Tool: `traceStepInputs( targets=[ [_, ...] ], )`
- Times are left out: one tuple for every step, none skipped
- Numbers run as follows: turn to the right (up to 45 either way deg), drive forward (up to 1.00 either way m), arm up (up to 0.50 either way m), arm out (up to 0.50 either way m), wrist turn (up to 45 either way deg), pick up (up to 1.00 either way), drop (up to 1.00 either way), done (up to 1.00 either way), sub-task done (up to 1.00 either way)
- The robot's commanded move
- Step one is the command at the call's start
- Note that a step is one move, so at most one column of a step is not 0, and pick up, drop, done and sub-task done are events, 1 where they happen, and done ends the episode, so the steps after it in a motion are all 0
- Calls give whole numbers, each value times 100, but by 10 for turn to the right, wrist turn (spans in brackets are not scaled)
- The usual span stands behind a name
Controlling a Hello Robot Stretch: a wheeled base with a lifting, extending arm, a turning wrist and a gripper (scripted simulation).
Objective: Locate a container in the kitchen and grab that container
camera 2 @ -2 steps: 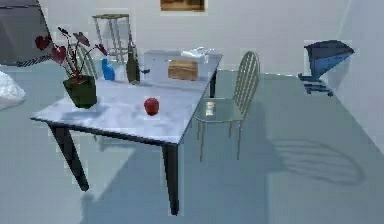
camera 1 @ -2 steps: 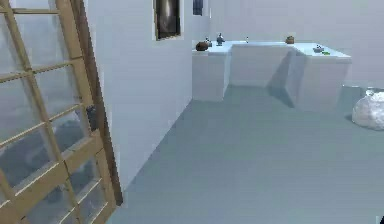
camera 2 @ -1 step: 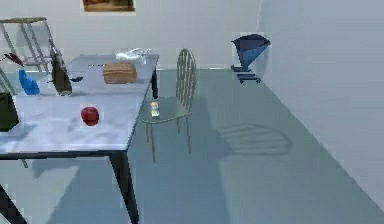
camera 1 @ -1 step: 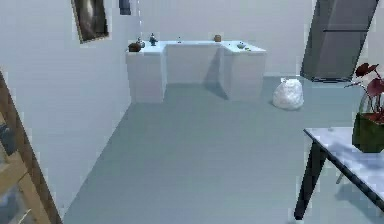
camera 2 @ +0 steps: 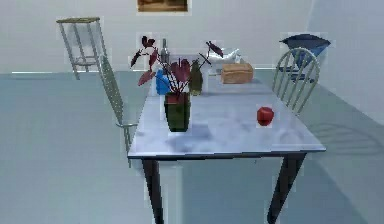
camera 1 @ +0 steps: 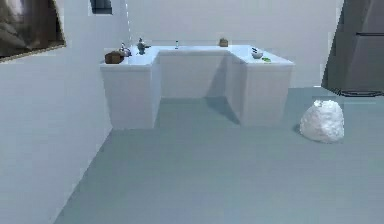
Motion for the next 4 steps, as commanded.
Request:
traceStepInputs(
  targets=[
    [60,0,0,0,0,0,0,0,0],
    [0,50,0,0,0,0,0,0,0],
    [450,0,0,0,0,0,0,0,0],
    [120,0,0,0,0,0,0,0,0]
  ],
)
